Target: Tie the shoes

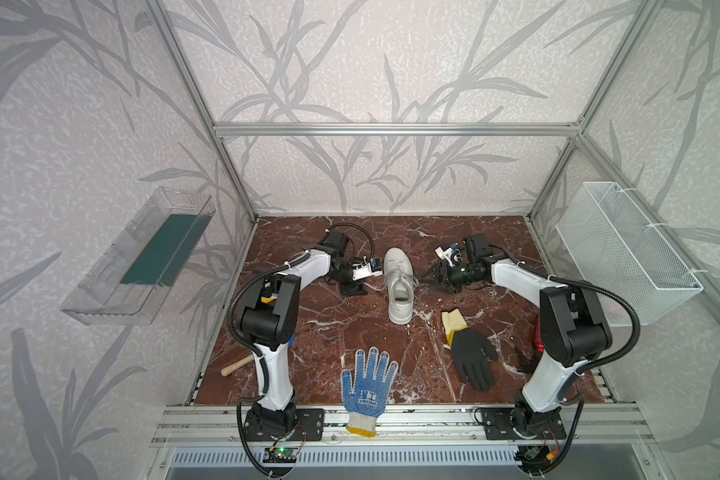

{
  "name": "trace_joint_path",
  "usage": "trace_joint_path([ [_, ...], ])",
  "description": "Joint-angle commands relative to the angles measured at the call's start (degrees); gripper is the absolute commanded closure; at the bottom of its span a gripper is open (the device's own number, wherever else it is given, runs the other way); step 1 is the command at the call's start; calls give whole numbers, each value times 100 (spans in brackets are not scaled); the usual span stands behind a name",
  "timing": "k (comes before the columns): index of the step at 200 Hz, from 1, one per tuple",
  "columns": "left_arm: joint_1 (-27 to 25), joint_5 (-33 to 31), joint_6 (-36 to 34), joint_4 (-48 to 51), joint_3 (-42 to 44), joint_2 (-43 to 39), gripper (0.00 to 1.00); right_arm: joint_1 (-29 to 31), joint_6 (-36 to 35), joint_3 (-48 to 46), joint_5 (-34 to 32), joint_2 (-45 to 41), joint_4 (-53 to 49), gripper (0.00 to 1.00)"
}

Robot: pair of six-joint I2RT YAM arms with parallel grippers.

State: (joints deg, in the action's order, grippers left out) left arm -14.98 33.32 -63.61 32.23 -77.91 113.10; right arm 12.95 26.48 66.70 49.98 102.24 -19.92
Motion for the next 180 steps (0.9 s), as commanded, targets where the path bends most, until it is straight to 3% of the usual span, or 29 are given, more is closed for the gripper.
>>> trace_joint_path([
  [1, 31, 179, -487, 154, -283, 237, 53, -112, -282, 139, -34, -239, -400, 39],
  [76, 31, -23, -654, 569, -1063, 867, 60, -262, -414, 285, 23, -165, -571, 39],
  [180, 17, -228, -635, 310, -1054, 1088, 64, -319, -494, 369, 87, -133, -667, 39],
])
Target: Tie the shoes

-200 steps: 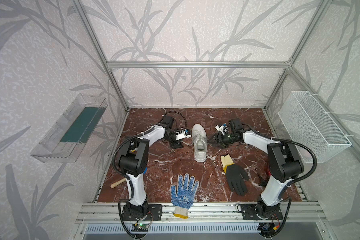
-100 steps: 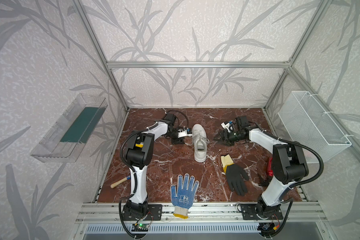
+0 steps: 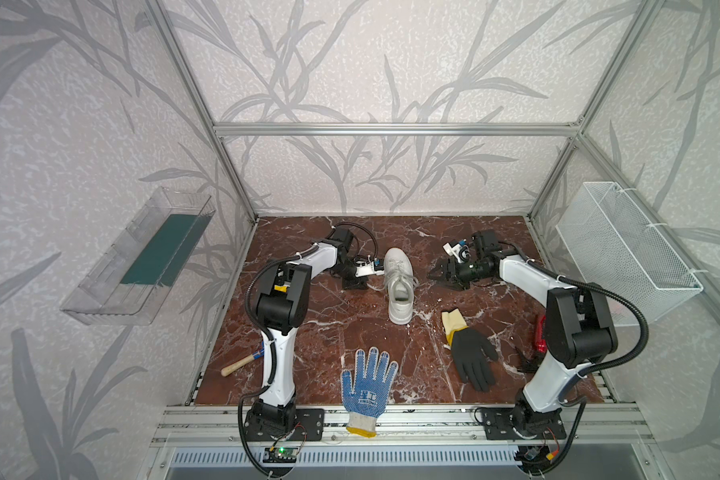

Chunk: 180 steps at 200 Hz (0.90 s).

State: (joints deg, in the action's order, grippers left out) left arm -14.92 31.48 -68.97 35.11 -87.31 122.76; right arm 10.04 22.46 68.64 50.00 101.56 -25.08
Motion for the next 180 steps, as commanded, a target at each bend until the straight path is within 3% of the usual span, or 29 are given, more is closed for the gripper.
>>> trace_joint_path([
  [1, 13, -50, -99, 26, -117, 124, 64, -29, -92, 175, 82, -66, -158, 39],
  [35, -19, -196, -179, 66, -118, 171, 73, -28, -123, 187, 52, -120, -197, 39],
  [83, -125, -424, -206, -161, 205, 31, 100, -29, -431, 373, -22, -181, -362, 39],
  [122, -143, -338, 29, -557, 559, -385, 100, 13, -783, 692, -245, -190, -573, 39],
  [180, -147, 73, 446, -862, 1168, -1187, 100, 607, -2239, 1947, -1333, 206, -1330, 43],
])
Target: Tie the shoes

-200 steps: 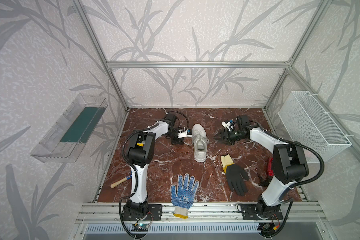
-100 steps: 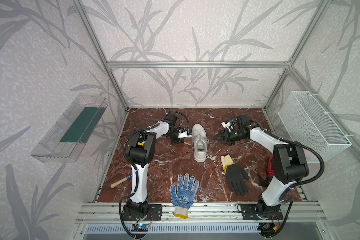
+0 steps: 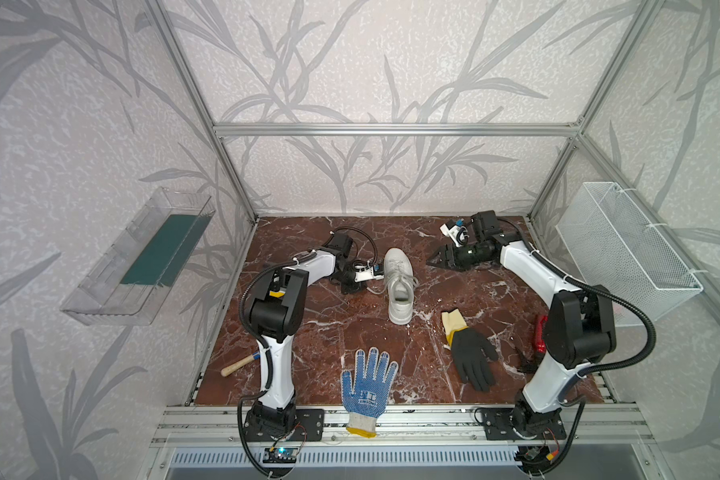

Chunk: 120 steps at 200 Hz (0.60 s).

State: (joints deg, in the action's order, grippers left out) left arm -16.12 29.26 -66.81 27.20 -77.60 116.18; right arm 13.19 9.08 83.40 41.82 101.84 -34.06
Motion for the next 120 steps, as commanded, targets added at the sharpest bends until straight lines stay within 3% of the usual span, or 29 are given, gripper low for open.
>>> trace_joint_path([
  [1, -25, 298, 238, -73, 208, -541, 100, 304, -936, 491, -525, 195, -437, 44],
  [68, -145, 386, 540, -195, 840, -1130, 100, 1095, -2194, 2379, -1272, 1531, -1641, 46],
  [120, -242, 366, 760, -333, 1063, -1341, 100, 1429, -2395, 3523, -1365, 2458, -2179, 45],
])
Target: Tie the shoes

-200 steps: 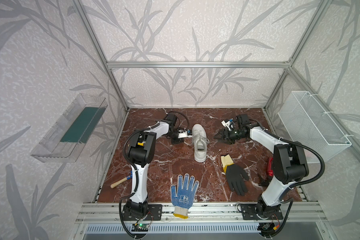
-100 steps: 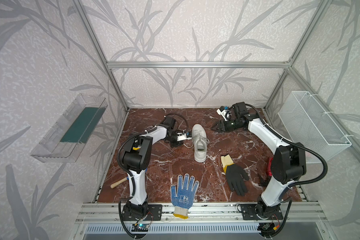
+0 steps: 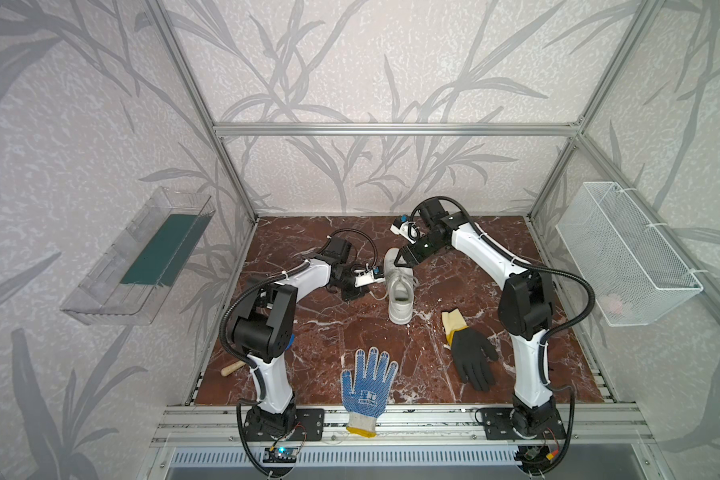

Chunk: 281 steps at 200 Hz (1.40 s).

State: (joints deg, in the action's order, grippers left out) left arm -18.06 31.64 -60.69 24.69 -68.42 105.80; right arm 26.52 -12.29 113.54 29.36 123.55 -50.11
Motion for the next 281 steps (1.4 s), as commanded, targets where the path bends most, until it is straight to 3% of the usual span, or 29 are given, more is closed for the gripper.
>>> trace_joint_path([
  [1, -48, 126, 151, -89, 154, -304, 100, 97, -257, 541, -121, 303, -585, 45],
  [49, -48, 65, 259, -133, 268, -376, 100, 191, -391, 1292, -28, 918, -1081, 53],
  [114, -48, -228, 567, -66, 116, -210, 100, 312, -399, 1409, 20, 1152, -1184, 67],
  [182, -48, -391, 711, 85, -65, -10, 100, 331, -355, 1465, 219, 1169, -1363, 69],
  [207, -39, -428, 777, 136, -159, 92, 100, 328, -382, 1465, 282, 1166, -1431, 75],
  [249, -31, -457, 855, 177, -399, 367, 100, 288, -217, 1241, 617, 952, -1078, 89],
  [281, -17, -414, 914, 203, -615, 576, 100, 150, 95, 687, 1084, 648, -411, 95],
])
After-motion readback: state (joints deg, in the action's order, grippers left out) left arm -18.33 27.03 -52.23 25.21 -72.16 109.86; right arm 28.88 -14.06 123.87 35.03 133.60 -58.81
